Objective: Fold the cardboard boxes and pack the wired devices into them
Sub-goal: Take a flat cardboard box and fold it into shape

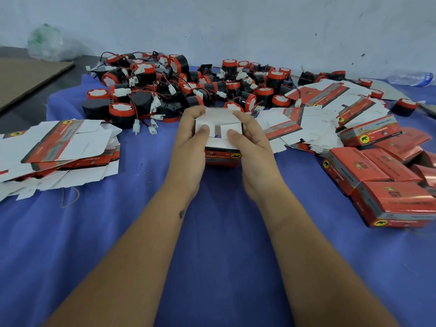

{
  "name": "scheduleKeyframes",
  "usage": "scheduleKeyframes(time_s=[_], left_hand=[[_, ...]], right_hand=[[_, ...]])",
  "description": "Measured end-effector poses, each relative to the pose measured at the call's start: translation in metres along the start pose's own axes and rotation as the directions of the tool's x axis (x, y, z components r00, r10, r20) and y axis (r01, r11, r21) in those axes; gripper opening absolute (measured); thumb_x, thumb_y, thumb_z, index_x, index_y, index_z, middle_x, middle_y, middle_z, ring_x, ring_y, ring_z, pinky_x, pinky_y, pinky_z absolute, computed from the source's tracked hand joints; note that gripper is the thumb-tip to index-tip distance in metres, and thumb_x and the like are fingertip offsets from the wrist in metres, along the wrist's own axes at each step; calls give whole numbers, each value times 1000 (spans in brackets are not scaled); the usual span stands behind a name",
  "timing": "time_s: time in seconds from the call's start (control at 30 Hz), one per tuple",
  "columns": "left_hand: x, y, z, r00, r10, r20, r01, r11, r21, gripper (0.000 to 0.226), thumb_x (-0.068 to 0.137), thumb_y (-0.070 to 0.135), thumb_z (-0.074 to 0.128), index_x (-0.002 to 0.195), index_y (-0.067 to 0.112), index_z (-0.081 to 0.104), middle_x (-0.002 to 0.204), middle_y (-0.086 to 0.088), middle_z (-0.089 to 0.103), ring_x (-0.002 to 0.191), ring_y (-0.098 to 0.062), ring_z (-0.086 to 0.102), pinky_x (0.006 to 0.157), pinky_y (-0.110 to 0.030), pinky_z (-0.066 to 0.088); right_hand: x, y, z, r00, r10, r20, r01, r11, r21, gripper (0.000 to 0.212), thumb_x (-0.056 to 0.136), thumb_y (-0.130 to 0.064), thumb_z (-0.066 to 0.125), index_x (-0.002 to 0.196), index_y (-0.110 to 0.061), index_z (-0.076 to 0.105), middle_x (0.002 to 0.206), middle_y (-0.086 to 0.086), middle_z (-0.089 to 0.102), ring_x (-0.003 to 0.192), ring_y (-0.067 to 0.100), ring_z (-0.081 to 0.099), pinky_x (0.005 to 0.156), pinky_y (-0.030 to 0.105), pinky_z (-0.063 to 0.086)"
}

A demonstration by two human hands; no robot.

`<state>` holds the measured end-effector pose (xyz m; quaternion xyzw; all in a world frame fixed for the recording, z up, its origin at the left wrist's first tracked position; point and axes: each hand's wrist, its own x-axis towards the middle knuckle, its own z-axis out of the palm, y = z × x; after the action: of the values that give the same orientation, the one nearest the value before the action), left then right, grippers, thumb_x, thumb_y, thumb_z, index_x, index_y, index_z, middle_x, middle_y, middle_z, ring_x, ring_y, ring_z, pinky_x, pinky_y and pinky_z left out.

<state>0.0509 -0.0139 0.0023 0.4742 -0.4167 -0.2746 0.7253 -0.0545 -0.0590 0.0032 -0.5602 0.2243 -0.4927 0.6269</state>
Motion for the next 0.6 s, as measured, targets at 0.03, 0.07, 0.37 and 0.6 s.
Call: scheduleKeyframes(time_s=[0.03,0.07,0.37,0.6], left_hand=[[-1,0,0,1000,0,15,0,1000,-5,42,97,4,41,91,38,64,97,11,67,87,-8,62,72,-24,52],[-1,-1,0,999,-1,42,2,1000,-20,38,96,7,41,84,34,66,94,8,68,88,-12,62,73,-27,51],[-6,-2,2,996,-56,65,49,993,106,40,94,6,55,115,40,55,109,8,63,86,5,63,71,-13,51],[-2,-3,2,990,-133,-39,137,977,163,36,95,30,51,131,30,53,125,3,59,111,-6,59,86,-21,51]], right_hand=[[0,1,0,1000,-19,1,19,1000,-6,40,96,0,47,96,-32,70,103,-6,69,96,10,62,85,29,53],[0,0,0,1000,-30,1,30,999,-11,41,96,0,45,91,-30,72,102,-4,69,95,11,62,86,30,52],[0,-2,-7,998,-29,-49,21,985,-174,41,85,3,58,114,-24,66,114,0,66,103,16,65,84,29,56],[0,-4,-4,993,-38,-114,10,972,-233,16,94,-12,57,101,-21,69,106,-2,68,98,10,63,84,27,52]])
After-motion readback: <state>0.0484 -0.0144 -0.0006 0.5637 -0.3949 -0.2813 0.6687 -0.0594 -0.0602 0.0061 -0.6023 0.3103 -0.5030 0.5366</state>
